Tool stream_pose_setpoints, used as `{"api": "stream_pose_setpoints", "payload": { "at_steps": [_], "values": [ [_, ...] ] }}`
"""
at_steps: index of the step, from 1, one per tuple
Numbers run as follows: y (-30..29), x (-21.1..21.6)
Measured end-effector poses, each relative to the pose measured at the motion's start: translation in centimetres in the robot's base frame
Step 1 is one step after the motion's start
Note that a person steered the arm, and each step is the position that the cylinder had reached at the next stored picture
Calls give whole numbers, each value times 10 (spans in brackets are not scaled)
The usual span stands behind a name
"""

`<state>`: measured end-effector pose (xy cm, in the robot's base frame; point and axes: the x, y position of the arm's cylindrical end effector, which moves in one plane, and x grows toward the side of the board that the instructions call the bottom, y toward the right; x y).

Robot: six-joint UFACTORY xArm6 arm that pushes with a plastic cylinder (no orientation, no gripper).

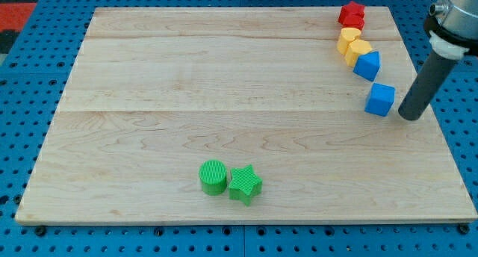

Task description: Move the blue cube below the blue triangle

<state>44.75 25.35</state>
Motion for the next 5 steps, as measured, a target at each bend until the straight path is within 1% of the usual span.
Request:
{"api": "stream_pose_setpoints", "payload": {
  "at_steps": [1, 2, 3, 4, 5],
  "values": [
    [0, -16],
    [0, -17],
    [0, 29],
    [-10, 37],
    [-19, 17]
  ]
}}
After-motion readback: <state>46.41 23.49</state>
